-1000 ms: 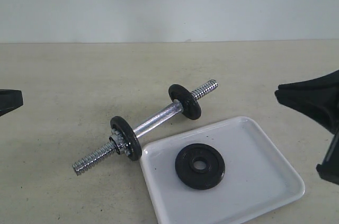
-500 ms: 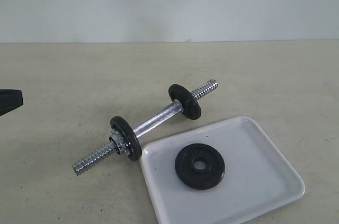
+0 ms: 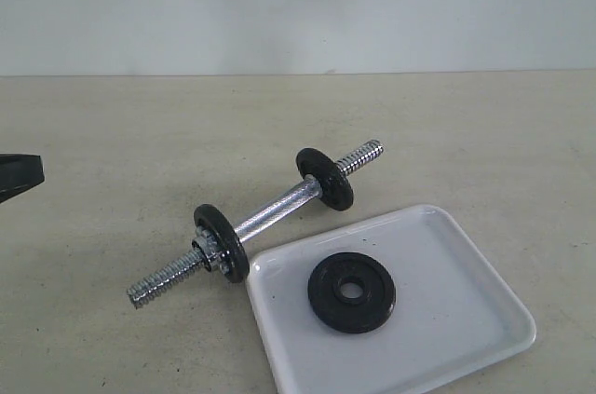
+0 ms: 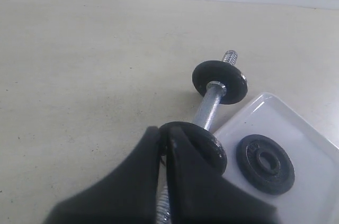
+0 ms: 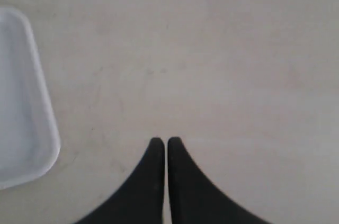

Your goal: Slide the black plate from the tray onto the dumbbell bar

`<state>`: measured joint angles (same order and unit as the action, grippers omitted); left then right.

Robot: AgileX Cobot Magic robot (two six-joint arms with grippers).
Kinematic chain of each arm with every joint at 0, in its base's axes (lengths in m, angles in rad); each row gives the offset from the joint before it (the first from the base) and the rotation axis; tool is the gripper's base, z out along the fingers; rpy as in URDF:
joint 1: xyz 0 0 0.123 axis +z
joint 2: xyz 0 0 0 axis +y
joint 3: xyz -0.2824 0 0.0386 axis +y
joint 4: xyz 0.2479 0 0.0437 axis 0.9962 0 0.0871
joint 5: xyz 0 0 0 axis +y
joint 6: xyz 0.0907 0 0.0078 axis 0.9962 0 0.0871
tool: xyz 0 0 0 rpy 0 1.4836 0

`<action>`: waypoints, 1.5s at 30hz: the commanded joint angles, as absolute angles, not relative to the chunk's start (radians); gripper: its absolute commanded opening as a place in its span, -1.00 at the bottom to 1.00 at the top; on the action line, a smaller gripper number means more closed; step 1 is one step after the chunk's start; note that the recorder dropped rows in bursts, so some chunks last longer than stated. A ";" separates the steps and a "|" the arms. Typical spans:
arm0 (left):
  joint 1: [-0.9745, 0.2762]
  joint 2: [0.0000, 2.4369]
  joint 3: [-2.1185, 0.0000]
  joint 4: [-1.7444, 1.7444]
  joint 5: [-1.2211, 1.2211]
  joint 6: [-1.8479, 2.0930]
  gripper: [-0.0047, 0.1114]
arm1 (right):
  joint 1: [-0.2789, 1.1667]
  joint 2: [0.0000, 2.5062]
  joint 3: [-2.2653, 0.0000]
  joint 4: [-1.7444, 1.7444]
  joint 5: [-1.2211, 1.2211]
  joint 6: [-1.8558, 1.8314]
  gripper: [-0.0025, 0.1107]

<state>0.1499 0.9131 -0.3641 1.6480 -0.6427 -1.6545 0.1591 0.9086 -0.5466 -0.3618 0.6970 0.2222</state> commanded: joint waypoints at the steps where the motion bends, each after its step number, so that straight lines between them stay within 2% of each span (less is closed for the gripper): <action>1: 0.142 0.916 -0.359 1.640 -0.661 -1.651 -0.84 | 0.160 0.934 -0.561 -0.087 0.749 0.043 -0.96; 6: 0.142 0.916 -0.359 1.641 -0.659 -1.651 -0.84 | 0.160 0.934 -0.561 0.289 0.753 -0.284 -0.92; 10: 0.142 0.916 -0.359 1.641 -0.661 -1.639 -0.84 | 0.160 0.934 -0.561 0.393 0.751 -0.333 -0.63; 16: 0.142 0.916 -0.359 1.689 -0.683 -1.639 -0.84 | 0.160 0.934 -0.561 0.519 0.732 -0.371 -0.04; 19: 0.142 0.916 -0.359 1.721 -0.683 -1.639 -0.84 | 0.160 0.934 -0.561 0.586 0.719 -0.371 0.11; 22: 0.142 0.916 -0.359 1.744 -0.683 -1.639 -0.73 | 0.160 0.934 -0.561 0.606 0.718 -0.371 0.12; 27: 0.142 0.916 -0.342 1.744 -0.652 -1.643 -0.12 | 0.160 0.934 -0.561 0.622 0.725 -0.371 0.12; 30: 0.142 0.916 -0.340 1.744 -0.616 -1.643 0.15 | 0.160 0.934 -0.561 0.644 0.714 -0.368 0.12; 32: 0.142 0.916 -0.340 1.744 -0.599 -1.643 0.20 | 0.160 0.932 -0.561 0.651 0.703 -0.366 0.12; 45: 0.142 0.916 -0.340 1.681 -0.570 -1.643 0.20 | 0.160 0.930 -0.561 0.691 0.682 -0.364 0.12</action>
